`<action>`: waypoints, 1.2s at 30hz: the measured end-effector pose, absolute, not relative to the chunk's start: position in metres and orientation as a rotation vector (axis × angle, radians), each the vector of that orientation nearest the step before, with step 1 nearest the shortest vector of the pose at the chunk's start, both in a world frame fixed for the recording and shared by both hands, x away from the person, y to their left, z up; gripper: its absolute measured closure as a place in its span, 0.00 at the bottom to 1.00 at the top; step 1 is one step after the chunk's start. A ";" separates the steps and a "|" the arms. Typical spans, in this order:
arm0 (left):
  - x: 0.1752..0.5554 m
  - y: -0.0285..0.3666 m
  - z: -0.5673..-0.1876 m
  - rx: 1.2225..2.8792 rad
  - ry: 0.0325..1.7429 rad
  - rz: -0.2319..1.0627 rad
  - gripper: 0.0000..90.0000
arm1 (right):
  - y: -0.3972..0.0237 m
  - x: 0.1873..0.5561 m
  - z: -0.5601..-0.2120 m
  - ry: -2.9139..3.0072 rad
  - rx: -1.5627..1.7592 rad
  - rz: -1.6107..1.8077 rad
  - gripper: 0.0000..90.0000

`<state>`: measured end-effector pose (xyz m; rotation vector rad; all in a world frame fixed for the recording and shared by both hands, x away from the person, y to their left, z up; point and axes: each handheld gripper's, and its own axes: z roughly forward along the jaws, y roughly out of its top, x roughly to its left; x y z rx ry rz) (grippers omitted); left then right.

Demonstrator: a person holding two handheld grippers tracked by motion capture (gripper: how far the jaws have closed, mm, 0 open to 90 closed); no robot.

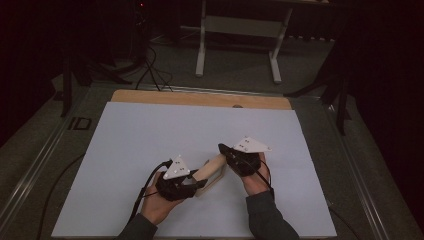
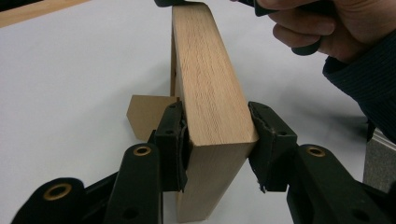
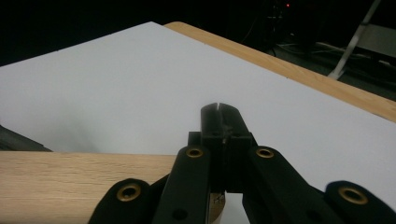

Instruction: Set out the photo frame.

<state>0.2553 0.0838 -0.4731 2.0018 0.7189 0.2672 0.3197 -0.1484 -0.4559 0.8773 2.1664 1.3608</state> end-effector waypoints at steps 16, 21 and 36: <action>0.258 0.087 -0.474 2.000 0.759 0.294 0.62 | -0.150 0.319 -0.455 2.174 0.886 1.341 1.00; 0.261 0.090 -0.476 1.988 0.781 0.291 0.60 | -0.152 0.316 -0.455 2.174 0.891 1.345 1.00; 0.262 0.092 -0.477 1.993 0.816 0.336 0.55 | -0.153 0.312 -0.453 2.181 0.875 1.326 1.00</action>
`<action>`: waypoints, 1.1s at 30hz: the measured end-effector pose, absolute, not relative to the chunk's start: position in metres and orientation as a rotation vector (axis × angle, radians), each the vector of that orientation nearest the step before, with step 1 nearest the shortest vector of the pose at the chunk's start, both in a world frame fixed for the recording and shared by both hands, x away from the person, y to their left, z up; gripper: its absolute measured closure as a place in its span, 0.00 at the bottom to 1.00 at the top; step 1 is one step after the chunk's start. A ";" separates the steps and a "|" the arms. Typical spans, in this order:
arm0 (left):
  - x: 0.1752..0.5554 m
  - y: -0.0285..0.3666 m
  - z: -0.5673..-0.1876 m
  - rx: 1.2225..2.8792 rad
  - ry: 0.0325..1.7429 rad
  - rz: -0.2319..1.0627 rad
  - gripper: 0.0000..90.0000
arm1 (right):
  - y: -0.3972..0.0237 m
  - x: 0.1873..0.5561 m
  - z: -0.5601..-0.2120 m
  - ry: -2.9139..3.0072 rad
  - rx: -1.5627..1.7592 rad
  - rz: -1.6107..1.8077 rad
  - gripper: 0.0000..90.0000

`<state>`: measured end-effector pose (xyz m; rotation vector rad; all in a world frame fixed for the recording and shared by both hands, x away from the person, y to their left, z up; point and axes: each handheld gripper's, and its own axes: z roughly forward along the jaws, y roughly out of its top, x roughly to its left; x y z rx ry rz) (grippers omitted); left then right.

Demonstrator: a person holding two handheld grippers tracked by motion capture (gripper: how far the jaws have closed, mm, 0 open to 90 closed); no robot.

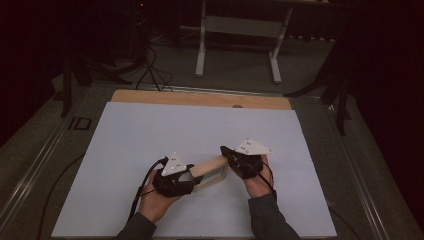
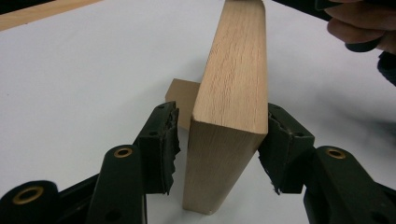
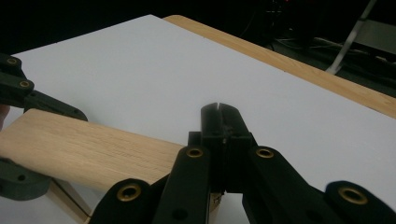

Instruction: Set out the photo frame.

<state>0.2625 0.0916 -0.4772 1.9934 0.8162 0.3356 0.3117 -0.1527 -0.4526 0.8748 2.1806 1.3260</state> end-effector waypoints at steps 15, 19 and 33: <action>0.268 0.096 -0.481 1.980 0.891 0.344 0.53 | -0.153 0.308 -0.450 2.194 0.870 1.297 1.00; 0.269 0.097 -0.482 1.983 0.904 0.346 0.55 | -0.153 0.308 -0.450 2.198 0.864 1.291 1.00; 0.271 0.098 -0.484 1.957 0.944 0.339 0.55 | -0.154 0.306 -0.449 2.202 0.852 1.277 1.00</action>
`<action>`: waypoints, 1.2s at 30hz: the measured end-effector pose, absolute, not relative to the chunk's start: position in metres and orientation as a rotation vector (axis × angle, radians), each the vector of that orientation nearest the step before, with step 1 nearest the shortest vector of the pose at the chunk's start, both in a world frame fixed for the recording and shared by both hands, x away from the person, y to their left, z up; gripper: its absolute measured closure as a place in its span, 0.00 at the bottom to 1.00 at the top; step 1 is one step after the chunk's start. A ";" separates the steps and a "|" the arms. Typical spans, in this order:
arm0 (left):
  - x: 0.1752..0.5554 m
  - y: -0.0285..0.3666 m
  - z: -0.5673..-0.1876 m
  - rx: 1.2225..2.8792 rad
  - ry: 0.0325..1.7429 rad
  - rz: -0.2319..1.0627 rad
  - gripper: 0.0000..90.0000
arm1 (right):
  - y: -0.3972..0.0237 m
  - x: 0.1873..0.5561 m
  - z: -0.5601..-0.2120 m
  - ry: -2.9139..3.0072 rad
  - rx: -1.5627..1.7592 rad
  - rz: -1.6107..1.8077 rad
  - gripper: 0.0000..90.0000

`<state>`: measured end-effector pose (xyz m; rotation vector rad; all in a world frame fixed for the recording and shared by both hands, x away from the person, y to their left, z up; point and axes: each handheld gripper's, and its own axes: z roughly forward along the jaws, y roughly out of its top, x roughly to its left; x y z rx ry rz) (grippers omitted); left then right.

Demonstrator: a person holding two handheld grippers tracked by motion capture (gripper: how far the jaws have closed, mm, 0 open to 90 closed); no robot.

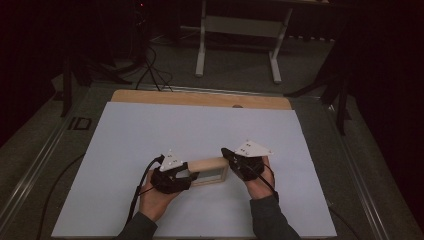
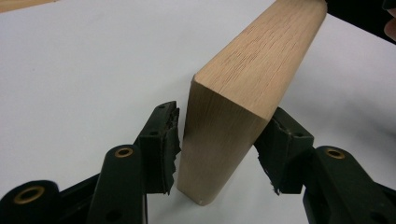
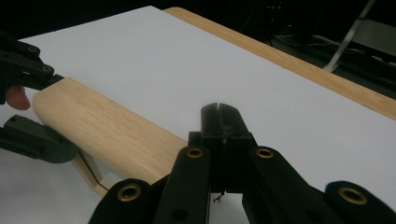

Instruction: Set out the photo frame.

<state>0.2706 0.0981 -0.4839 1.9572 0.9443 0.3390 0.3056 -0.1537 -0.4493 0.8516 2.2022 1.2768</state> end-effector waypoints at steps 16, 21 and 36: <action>0.272 0.100 -0.485 1.943 0.960 0.326 0.57 | -0.156 0.305 -0.449 2.215 0.855 1.298 0.94; 0.272 0.100 -0.485 1.944 0.959 0.326 0.57 | -0.161 0.306 -0.447 2.218 0.856 1.335 0.83; 0.272 0.100 -0.485 1.942 0.960 0.323 0.57 | -0.166 0.301 -0.445 2.324 0.751 1.394 0.48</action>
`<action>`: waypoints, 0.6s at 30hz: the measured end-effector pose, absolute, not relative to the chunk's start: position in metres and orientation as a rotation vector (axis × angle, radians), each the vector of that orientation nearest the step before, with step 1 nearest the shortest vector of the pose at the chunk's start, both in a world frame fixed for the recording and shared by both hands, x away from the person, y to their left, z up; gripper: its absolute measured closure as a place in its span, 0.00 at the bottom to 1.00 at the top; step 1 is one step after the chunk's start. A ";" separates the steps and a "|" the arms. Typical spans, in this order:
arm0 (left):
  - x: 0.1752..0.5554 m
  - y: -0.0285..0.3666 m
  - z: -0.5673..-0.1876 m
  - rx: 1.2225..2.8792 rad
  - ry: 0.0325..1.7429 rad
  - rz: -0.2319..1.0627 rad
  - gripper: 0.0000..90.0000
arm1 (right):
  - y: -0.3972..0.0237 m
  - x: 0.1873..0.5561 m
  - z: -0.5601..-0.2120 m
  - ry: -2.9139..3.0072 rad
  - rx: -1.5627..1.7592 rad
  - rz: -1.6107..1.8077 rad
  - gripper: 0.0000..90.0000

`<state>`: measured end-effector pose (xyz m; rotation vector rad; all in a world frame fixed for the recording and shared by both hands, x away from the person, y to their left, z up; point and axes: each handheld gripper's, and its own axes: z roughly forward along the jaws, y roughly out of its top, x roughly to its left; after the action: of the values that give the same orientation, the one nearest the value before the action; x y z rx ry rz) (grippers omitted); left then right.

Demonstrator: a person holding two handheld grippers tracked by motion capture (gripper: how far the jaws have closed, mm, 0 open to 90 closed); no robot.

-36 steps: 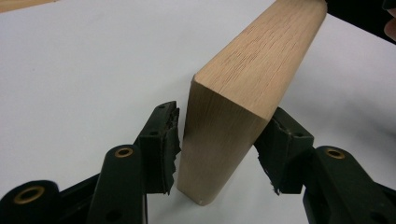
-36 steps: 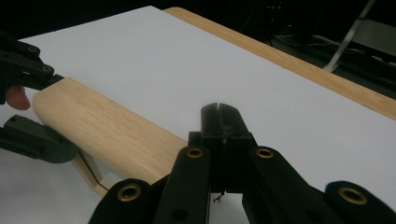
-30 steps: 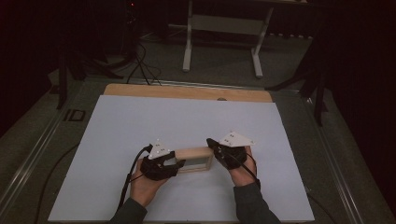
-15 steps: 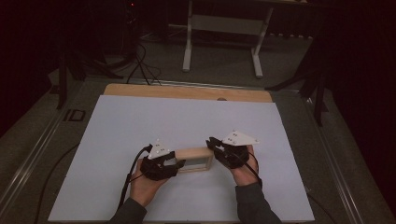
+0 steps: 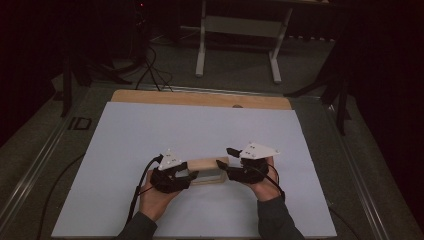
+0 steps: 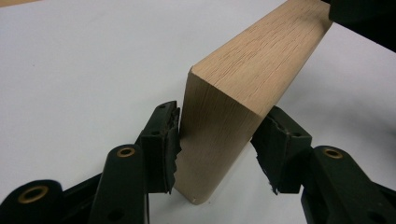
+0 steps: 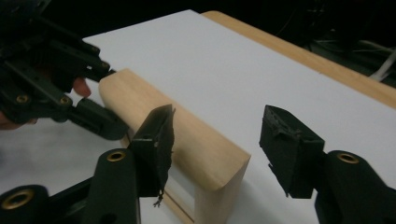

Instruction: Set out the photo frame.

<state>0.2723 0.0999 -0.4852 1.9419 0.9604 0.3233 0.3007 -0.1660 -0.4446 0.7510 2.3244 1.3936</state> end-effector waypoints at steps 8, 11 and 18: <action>0.273 0.100 -0.486 1.941 0.961 0.324 0.57 | -0.169 0.304 -0.455 2.384 0.754 1.378 0.42; 0.273 0.100 -0.486 1.940 0.962 0.325 0.57 | -0.169 0.304 -0.458 2.396 0.756 1.370 0.42; 0.273 0.100 -0.486 1.936 0.964 0.329 0.57 | -0.170 0.305 -0.465 2.438 0.746 1.361 0.44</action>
<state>0.2731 0.1003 -0.4862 1.9363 0.9639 0.3295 0.3055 -0.1696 -0.4648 0.7461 2.4383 1.3606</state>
